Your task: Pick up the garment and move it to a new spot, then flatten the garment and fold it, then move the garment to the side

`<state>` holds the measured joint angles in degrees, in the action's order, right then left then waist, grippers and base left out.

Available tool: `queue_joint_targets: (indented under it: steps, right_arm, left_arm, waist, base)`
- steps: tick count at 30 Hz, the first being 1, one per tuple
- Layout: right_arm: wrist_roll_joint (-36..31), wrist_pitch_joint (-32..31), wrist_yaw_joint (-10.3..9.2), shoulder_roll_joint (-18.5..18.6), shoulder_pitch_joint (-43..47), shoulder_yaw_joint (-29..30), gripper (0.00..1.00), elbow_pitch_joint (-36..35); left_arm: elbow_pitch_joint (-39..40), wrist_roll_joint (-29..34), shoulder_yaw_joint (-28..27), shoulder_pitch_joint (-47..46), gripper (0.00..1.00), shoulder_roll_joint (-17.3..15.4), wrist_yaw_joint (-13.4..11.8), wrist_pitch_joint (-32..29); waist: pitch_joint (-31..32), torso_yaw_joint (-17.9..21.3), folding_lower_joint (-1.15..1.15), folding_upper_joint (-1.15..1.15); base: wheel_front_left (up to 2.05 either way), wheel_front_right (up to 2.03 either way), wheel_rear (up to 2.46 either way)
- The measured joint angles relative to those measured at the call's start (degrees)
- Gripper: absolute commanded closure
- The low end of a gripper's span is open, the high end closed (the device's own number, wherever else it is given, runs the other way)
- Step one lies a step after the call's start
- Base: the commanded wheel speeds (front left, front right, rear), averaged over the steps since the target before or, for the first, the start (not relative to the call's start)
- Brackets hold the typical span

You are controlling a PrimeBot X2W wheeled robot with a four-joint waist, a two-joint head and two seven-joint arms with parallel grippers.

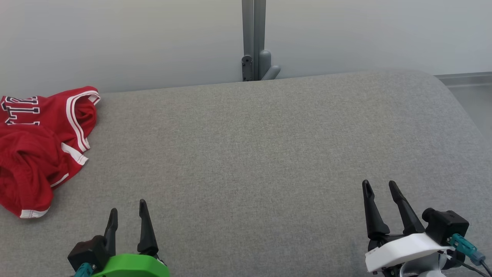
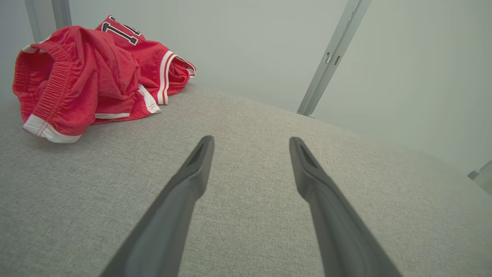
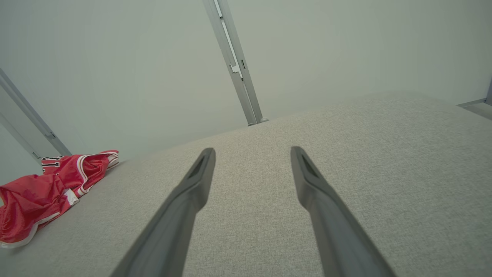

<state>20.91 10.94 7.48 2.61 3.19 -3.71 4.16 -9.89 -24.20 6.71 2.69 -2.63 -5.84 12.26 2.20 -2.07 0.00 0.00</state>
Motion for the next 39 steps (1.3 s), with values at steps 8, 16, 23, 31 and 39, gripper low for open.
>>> queue_joint_targets:
  steps: [8, 16, 23, 31, 39]
  right_arm:
    - [-4.0, 1.1, 0.00, 0.0, 0.0, -1.1, 0.00, 0.7]
    - [-7.4, 2.1, 0.00, 0.1, 0.0, -1.6, 0.00, 1.2]
    - [-10.3, 3.1, 0.00, 0.1, 0.0, -1.8, 0.00, 1.4]
    - [-13.3, 4.0, 0.01, 0.1, 0.0, -2.0, 0.00, 1.5]
    - [-13.7, 4.1, 0.01, 0.1, 0.1, -1.8, 0.00, 1.6]
  left_arm:
    - [-0.7, 3.7, -0.5, 0.3, 0.00, 0.0, 0.2, 0.7]
    - [-1.5, 7.0, -0.4, 0.3, 0.00, 0.0, 0.8, 1.4]
    - [-2.3, 9.5, -0.2, 0.3, 0.00, 0.0, 1.1, 2.0]
    - [-3.7, 11.3, 0.3, 0.2, 0.00, -0.1, 1.8, 2.5]
    - [-4.5, 11.2, 0.2, -0.2, 0.00, -0.1, 2.4, 2.8]
  waist:
    - [0.2, -0.2, 0.00, 0.00]
    - [0.3, -0.3, 0.00, 0.00]
    - [0.4, -0.4, 0.00, 0.00]
    - [0.5, -0.4, 0.00, 0.00]
    - [0.4, -0.3, 0.00, 0.00]
  base:
    - [0.00, 0.00, 0.00]
    - [0.00, 0.00, 0.00]
    - [0.00, 0.00, 0.00]
    - [0.00, 0.00, 0.00]
    - [0.00, 0.00, 0.00]
